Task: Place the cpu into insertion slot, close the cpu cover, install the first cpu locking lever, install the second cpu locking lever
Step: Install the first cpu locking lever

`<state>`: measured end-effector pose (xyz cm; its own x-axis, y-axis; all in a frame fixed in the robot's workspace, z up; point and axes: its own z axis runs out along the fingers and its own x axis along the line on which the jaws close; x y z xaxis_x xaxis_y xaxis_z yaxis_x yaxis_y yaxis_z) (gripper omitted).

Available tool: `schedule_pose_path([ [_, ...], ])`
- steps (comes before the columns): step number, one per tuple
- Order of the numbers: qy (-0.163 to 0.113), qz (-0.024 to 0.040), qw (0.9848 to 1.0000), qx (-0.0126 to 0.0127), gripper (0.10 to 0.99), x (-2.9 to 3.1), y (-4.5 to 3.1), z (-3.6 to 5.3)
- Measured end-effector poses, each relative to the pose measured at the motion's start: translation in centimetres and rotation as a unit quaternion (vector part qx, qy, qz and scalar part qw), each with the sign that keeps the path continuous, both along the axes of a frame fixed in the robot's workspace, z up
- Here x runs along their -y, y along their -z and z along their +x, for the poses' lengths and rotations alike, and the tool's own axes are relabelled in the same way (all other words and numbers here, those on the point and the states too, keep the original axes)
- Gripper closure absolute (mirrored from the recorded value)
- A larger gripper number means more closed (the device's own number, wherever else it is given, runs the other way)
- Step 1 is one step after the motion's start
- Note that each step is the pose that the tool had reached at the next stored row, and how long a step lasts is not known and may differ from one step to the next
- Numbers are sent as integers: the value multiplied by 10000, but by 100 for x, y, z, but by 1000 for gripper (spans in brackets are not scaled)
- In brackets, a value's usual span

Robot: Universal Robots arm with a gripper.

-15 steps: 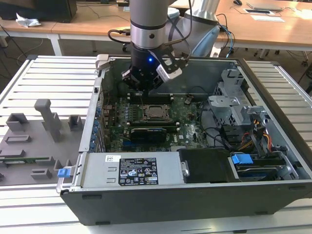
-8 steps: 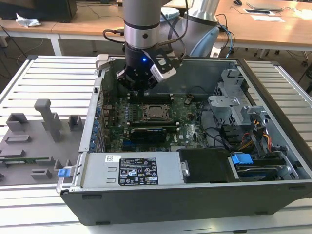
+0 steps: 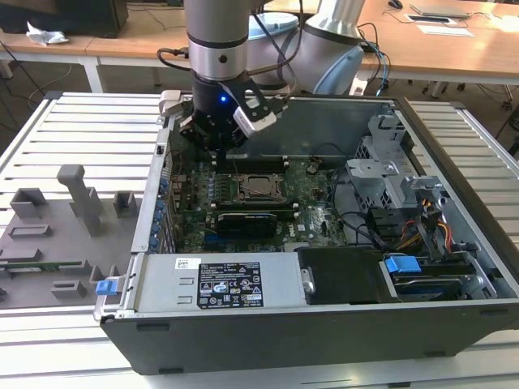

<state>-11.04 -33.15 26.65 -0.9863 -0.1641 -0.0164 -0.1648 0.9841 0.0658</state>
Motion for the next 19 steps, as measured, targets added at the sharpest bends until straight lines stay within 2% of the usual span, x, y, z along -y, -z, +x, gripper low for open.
schedule_pose_path([
  [2, -1, 49, 10000, 0, 980, 0, 0, -15],
  [3, 0, 160, 9999, 0, 980, 0, 0, -18],
  [4, 0, 329, 9995, 0, 980, 0, 0, -20],
  [6, 0, 541, 9985, 0, 980, 0, 0, -21],
  [7, 0, 720, 9974, 0, 980, 0, 0, -21],
  [8, 0, 814, 9967, 0, 980, 0, 0, -21],
  [9, 0, 871, 9962, 0, 980, 0, 1, -21],
  [11, 0, 903, 9959, 1, 980, -1, 12, -19],
  [15, 0, 927, 9957, 0, 980, 0, 54, 17],
  [19, 0, 945, 9955, -1, 980, -1, 76, 141],
])
